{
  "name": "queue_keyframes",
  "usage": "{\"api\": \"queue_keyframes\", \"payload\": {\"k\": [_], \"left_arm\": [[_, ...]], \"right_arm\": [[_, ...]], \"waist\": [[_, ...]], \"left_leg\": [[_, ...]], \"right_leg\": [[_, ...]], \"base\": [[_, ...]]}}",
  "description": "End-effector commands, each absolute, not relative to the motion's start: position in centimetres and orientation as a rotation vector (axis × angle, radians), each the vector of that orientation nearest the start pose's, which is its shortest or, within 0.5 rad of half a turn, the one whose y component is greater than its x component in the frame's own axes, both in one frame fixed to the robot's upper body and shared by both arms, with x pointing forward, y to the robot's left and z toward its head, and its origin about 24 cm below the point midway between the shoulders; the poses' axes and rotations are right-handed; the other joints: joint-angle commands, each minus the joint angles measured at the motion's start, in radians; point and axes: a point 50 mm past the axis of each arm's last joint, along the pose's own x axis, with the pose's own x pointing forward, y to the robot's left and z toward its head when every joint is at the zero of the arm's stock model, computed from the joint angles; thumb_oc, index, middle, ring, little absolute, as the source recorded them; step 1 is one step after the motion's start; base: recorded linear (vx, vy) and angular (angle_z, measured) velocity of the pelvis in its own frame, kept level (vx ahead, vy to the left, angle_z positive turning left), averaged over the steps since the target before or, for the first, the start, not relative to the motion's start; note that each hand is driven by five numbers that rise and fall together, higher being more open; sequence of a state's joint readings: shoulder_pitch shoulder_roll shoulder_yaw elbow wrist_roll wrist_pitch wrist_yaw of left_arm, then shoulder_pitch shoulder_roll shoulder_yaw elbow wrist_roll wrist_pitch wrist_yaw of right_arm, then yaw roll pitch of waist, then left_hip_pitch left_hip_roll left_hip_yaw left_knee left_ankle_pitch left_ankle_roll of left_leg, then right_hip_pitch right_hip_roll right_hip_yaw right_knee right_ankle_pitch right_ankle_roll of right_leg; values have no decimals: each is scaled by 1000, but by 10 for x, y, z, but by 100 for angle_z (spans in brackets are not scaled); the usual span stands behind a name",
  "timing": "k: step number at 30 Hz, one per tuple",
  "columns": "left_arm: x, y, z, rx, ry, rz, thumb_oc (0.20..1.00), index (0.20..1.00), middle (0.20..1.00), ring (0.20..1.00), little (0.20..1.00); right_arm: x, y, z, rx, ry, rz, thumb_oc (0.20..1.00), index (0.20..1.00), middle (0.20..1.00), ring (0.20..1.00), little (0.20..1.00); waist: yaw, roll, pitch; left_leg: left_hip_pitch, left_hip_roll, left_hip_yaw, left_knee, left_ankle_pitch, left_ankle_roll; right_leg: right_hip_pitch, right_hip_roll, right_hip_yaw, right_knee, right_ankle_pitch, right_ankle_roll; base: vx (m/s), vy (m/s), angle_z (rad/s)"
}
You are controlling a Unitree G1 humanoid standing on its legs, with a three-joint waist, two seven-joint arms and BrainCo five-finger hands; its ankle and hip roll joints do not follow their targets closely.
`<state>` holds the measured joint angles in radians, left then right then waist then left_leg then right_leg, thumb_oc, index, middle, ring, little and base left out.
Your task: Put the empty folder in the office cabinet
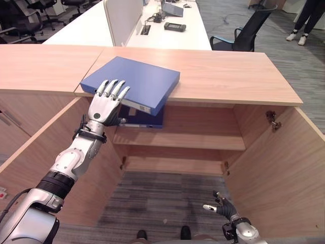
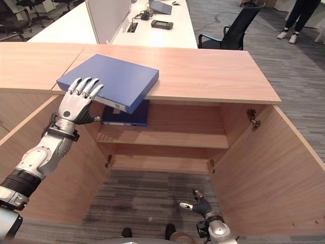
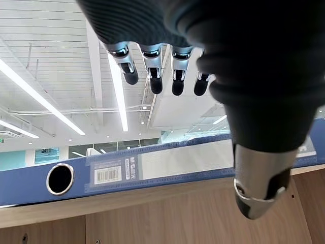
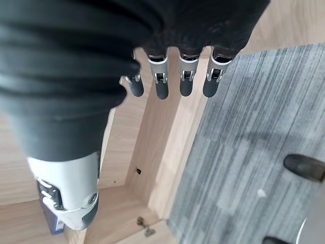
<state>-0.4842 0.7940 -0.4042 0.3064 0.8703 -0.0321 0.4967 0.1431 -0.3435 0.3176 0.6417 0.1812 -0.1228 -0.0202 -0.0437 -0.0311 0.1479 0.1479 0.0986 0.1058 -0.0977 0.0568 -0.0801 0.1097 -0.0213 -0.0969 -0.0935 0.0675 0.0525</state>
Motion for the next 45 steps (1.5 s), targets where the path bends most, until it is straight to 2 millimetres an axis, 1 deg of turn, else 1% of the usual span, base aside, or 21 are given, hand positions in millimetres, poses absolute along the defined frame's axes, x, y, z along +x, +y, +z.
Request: {"api": "queue_keyframes", "payload": {"k": [1,6,13,19,24,33,45], "left_arm": [[346,224,192,1679,-679,312,1000,1000,1000,1000,1000],[349,228,196,1711,-669,319,1000,1000,1000,1000,1000],[353,225,202,1727,-677,303,1000,1000,1000,1000,1000],[358,224,202,1731,-661,287,1000,1000,1000,1000,1000],[361,224,201,1721,-643,282,1000,1000,1000,1000,1000],[365,230,190,1704,-571,280,1000,1000,1000,1000,1000],[368,233,185,1708,-526,266,1000,1000,1000,1000,1000]], "right_arm": [[162,-210,-101,-203,647,95,1000,1000,1000,1000,1000],[157,-212,-103,-209,667,98,1000,1000,1000,1000,1000],[157,-213,-104,-212,672,101,1000,1000,1000,1000,1000],[158,-214,-103,-212,669,98,1000,1000,1000,1000,1000],[157,-216,-104,-208,676,81,1000,1000,1000,1000,1000],[156,-217,-105,-188,677,63,1000,1000,1000,1000,1000],[156,-216,-105,-182,678,65,1000,1000,1000,1000,1000]], "waist": [[-2,0,7],[-13,2,-1],[-23,11,-6],[-32,15,-5],[-38,16,-4],[-48,16,0],[-53,11,5]], "left_leg": [[32,3,1,10,-95,-17],[41,2,14,10,-100,-19],[43,0,20,10,-100,-20],[41,-1,25,10,-99,-19],[39,-2,28,10,-98,-18],[38,-3,38,10,-99,-16],[47,-2,46,10,-102,-14]], "right_leg": [[40,-40,-31,52,-129,107],[51,-42,-25,41,-125,108],[53,-44,-20,35,-122,109],[52,-46,-15,31,-118,111],[47,-46,-13,31,-115,113],[42,-50,1,23,-106,117],[37,-48,8,43,-117,117]], "base": [[9,12,-12],[14,15,-6],[4,8,-5],[-3,5,-2],[0,0,0],[0,2,-1],[5,1,-2]]}}
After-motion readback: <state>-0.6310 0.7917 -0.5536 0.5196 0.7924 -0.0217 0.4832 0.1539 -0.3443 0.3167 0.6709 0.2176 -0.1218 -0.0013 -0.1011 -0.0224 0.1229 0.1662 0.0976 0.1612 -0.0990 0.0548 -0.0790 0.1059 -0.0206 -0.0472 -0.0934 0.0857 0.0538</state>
